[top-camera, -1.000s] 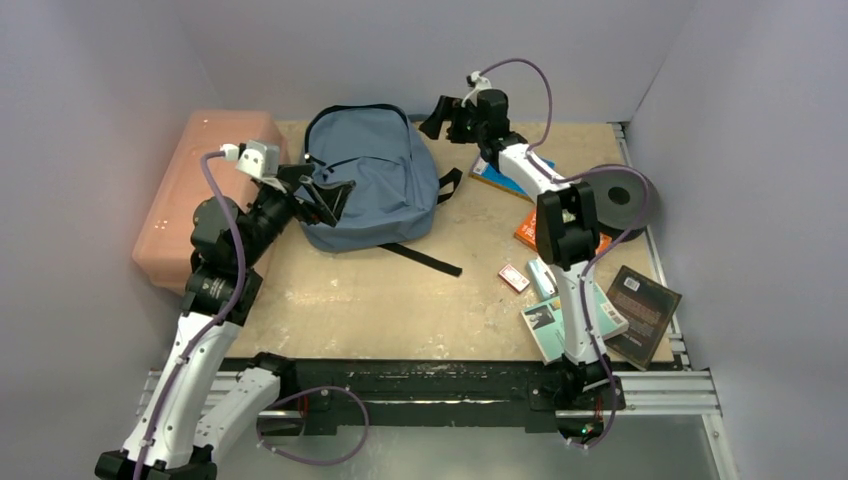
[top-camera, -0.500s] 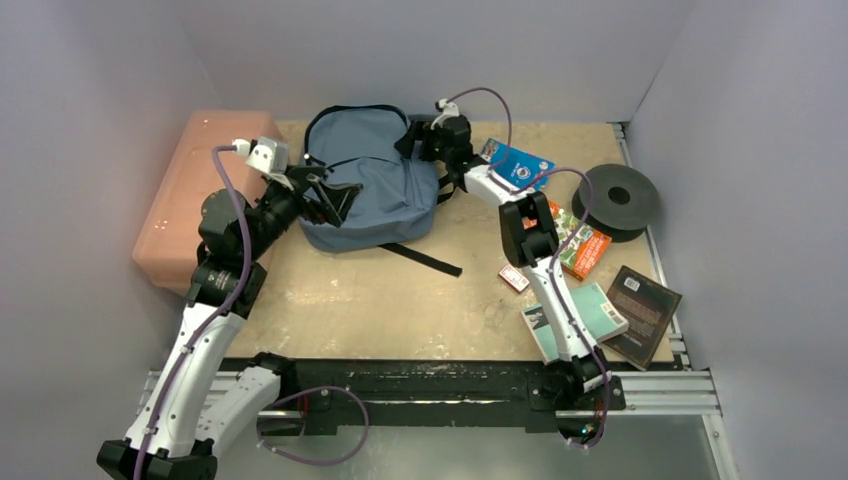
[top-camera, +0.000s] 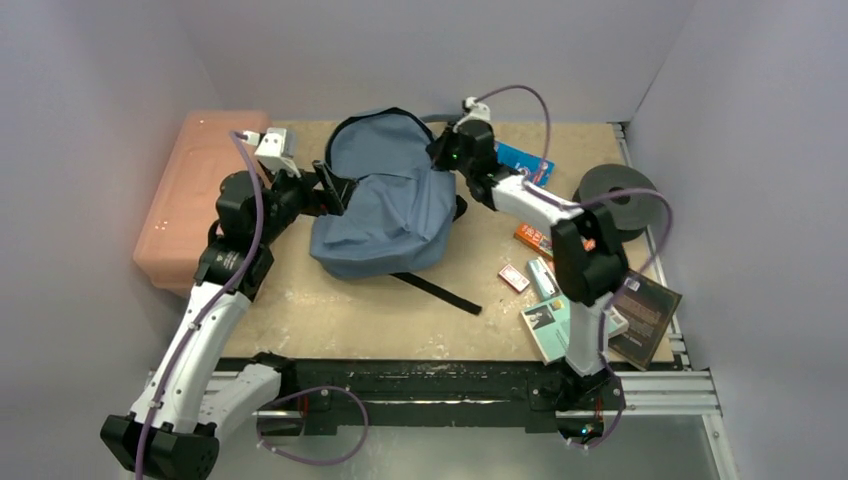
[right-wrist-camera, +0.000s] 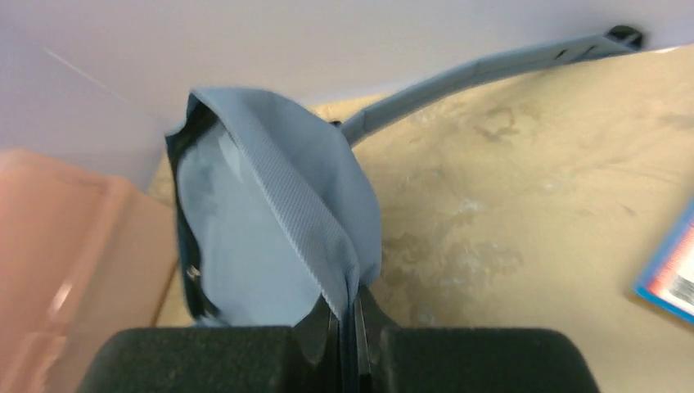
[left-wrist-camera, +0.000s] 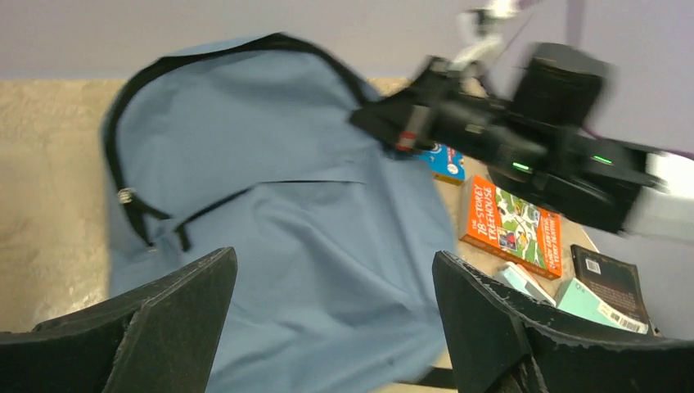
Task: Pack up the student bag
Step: Move the student bag to the center of the board.
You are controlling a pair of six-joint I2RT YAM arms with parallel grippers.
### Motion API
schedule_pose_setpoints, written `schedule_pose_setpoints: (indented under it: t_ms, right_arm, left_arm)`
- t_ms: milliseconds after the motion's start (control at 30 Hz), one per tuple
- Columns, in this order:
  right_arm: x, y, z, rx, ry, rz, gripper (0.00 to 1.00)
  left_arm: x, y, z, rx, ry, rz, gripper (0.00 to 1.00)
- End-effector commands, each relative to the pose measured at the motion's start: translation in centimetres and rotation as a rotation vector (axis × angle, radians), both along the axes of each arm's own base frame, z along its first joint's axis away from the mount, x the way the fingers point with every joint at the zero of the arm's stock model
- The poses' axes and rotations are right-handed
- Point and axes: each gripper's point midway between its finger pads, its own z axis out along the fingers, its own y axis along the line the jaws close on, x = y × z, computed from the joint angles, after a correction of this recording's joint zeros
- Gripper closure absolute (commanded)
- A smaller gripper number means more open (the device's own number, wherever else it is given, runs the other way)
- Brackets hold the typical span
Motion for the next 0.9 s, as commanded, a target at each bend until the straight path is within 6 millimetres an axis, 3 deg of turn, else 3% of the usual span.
schedule_pose_setpoints:
  t_ms: [0, 33, 67, 167, 267, 333, 400, 533, 600, 733, 800, 867]
  right_arm:
    - [-6.1, -4.7, 7.3, 0.241, -0.104, -0.144, 1.0]
    - [-7.8, -5.4, 6.5, 0.28, -0.104, -0.154, 1.0]
    - [-9.7, -6.0, 4.4, 0.295, -0.081, -0.158, 1.0]
    - [-13.0, -6.9, 3.3, 0.29, -0.117, -0.113, 1.0]
    - [-14.5, -9.0, 0.7, 0.125, -0.077, -0.136, 1.0]
    - [-14.7, -10.5, -0.2, -0.03, -0.082, -0.123, 1.0]
    - [-14.6, -11.9, -1.0, -0.161, -0.054, -0.11, 0.95]
    - [-14.3, -14.8, -2.2, -0.329, 0.039, -0.156, 0.42]
    - [-14.1, -15.9, -2.3, -0.415, 0.085, -0.186, 0.33]
    - [-14.0, -16.1, 0.2, -0.442, 0.083, -0.19, 0.3]
    - [-14.1, -15.1, 2.2, -0.419, 0.039, -0.165, 0.3]
    - [-14.3, -12.9, 3.9, -0.373, -0.007, -0.082, 0.3]
  left_arm:
    - [1.3, 1.4, -0.1, -0.026, 0.096, 0.12, 0.12]
    - [1.5, 1.5, -0.8, -0.03, 0.134, 0.136, 0.13]
    - [2.0, 1.4, -1.9, -0.041, 0.185, 0.149, 0.15]
    - [2.2, 1.2, -5.0, -0.091, 0.35, 0.191, 0.19]
    - [1.3, 0.2, -8.9, -0.181, 0.498, 0.191, 0.2]
    - [0.4, -0.2, -12.1, -0.247, 0.578, 0.198, 0.2]
    - [-0.3, -0.3, -14.0, -0.299, 0.621, 0.198, 0.2]
    - [0.3, 0.4, -13.8, -0.326, 0.638, 0.2, 0.15]
    - [1.8, 0.8, -12.5, -0.286, 0.624, 0.195, 0.11]
    - [5.9, 1.0, -14.2, -0.114, 0.702, 0.173, 0.12]
    - [8.2, 0.5, -15.3, -0.074, 0.723, 0.133, 0.13]
    - [10.5, -0.1, -16.5, -0.051, 0.718, 0.097, 0.13]
